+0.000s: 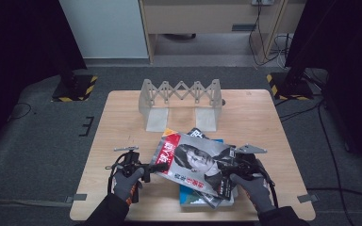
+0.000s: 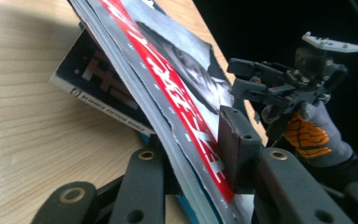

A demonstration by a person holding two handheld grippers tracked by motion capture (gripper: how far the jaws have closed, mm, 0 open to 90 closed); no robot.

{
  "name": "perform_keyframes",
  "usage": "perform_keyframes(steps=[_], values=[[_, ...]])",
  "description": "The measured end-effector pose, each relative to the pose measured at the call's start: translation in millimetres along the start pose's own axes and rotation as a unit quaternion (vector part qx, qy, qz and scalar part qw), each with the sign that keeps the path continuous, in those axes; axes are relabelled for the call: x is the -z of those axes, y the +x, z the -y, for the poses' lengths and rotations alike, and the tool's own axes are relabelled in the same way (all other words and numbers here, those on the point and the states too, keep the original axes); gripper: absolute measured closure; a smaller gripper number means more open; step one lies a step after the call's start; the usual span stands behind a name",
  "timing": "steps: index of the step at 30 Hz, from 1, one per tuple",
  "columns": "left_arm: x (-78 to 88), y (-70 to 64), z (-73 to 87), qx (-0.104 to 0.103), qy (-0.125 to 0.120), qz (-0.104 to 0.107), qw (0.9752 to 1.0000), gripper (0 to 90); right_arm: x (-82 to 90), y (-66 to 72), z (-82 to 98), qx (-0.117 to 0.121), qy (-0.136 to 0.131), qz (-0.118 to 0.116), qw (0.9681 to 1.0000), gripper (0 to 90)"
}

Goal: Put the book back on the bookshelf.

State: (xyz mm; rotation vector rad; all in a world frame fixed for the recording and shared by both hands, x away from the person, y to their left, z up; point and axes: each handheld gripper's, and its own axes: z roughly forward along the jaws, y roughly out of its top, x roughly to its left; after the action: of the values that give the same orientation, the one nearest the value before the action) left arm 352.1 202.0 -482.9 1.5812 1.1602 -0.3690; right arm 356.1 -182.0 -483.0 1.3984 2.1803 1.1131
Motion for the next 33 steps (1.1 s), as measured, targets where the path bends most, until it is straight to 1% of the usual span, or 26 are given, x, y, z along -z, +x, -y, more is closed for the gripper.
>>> perform_keyframes(steps=[2,5,6,10,11,13,16,17,18,19,20,23,24,26,29,30,33], values=[[0.8,-2.6,-1.6,0.002,-0.003,0.002,1.0000,71.8,1.2,-2.3,-0.5,-0.006,-0.002,0.003,1.0000,14.6],[1.9,-5.4,-3.2,0.002,-0.007,0.006,1.0000,73.8,3.0,-6.3,-1.4,-0.010,-0.004,0.005,0.9999,15.2],[3.3,-8.4,-5.1,0.001,-0.011,0.012,0.9999,74.5,3.5,-7.4,-1.4,-0.011,-0.004,0.006,0.9999,15.4],[6.2,-15.3,-10.1,-0.005,-0.021,0.020,0.9996,76.8,5.4,-11.5,-2.0,-0.020,-0.004,0.010,0.9997,16.0],[6.2,-15.3,-10.1,-0.005,-0.021,0.020,0.9996,77.3,5.8,-12.9,-2.1,-0.018,-0.005,0.012,0.9998,16.1],[7.4,-18.8,-13.8,-0.007,-0.028,0.026,0.9993,78.2,6.7,-14.7,-2.5,-0.022,-0.006,0.013,0.9997,16.4],[7.4,-21.1,-17.0,-0.002,-0.039,0.033,0.9987,79.4,8.1,-17.1,-2.7,-0.026,-0.009,0.015,0.9995,16.6],[7.4,-21.1,-17.0,-0.002,-0.039,0.033,0.9987,80.1,8.1,-17.1,-2.7,-0.026,-0.009,0.015,0.9995,16.6],[7.5,-23.4,-19.1,0.000,-0.045,0.041,0.9981,80.5,9.0,-19.0,-3.0,-0.026,-0.010,0.016,0.9995,16.7],[7.5,-23.4,-19.1,0.000,-0.045,0.041,0.9981,81.1,9.6,-19.8,-3.2,-0.029,-0.011,0.017,0.9994,16.7],[7.6,-26.6,-21.2,-0.001,-0.048,0.047,0.9977,81.6,10.2,-20.7,-3.3,-0.030,-0.011,0.018,0.9993,16.8],[7.8,-31.7,-25.3,-0.005,-0.056,0.055,0.9969,83.0,11.7,-24.2,-3.4,-0.033,-0.014,0.021,0.9992,16.9],[7.8,-31.7,-25.3,-0.005,-0.056,0.055,0.9969,83.4,11.7,-24.2,-3.4,-0.033,-0.014,0.021,0.9992,16.9],[10.2,-36.2,-31.0,-0.006,-0.068,0.061,0.9958,84.2,13.4,-28.0,-3.3,-0.037,-0.016,0.025,0.9989,17.0],[15.6,-41.0,-38.2,-0.013,-0.082,0.062,0.9946,85.2,15.7,-32.7,-3.3,-0.040,-0.021,0.030,0.9985,17.0],[17.4,-42.7,-40.6,-0.014,-0.085,0.063,0.9943,85.4,16.7,-34.1,-3.3,-0.044,-0.021,0.031,0.9983,17.1],[22.2,-47.2,-47.3,-0.019,-0.098,0.068,0.9926,85.3,18.4,-40.1,-2.6,-0.049,-0.023,0.037,0.9979,17.3]])
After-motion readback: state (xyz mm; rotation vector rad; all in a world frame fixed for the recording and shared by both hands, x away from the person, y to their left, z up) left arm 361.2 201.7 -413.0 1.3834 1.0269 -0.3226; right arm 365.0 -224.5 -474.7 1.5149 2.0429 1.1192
